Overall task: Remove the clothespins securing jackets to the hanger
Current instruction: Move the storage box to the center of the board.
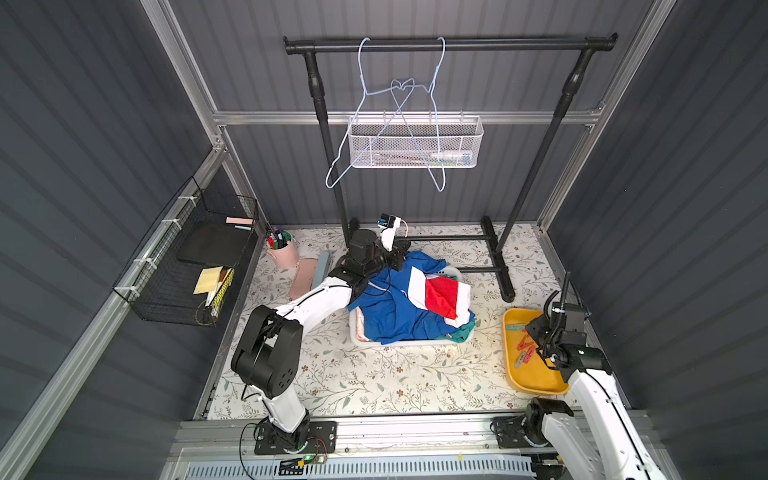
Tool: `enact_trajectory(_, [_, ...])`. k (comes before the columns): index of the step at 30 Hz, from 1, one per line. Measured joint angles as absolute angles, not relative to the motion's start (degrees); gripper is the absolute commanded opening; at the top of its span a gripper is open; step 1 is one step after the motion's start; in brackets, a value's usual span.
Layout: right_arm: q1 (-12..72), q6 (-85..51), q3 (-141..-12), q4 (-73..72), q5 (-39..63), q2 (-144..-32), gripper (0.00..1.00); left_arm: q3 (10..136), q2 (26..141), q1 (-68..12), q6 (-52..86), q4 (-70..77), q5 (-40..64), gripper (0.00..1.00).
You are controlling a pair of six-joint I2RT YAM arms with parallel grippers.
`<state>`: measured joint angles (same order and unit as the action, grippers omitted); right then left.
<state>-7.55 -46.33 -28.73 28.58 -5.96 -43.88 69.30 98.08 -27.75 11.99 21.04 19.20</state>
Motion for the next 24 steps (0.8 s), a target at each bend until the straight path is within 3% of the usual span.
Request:
enact_trajectory(20, [-7.16, -51.05, -33.71, 6.31, 5.96, -76.55, 0.00, 68.71, 97.45, -27.70, 12.01, 21.10, 19.62, 0.00])
enact_trajectory(24, [-5.98, -51.20, -34.72, 2.63, 7.57, -79.90, 0.08, 68.71, 97.38, -27.70, 12.01, 21.08, 19.62, 0.00])
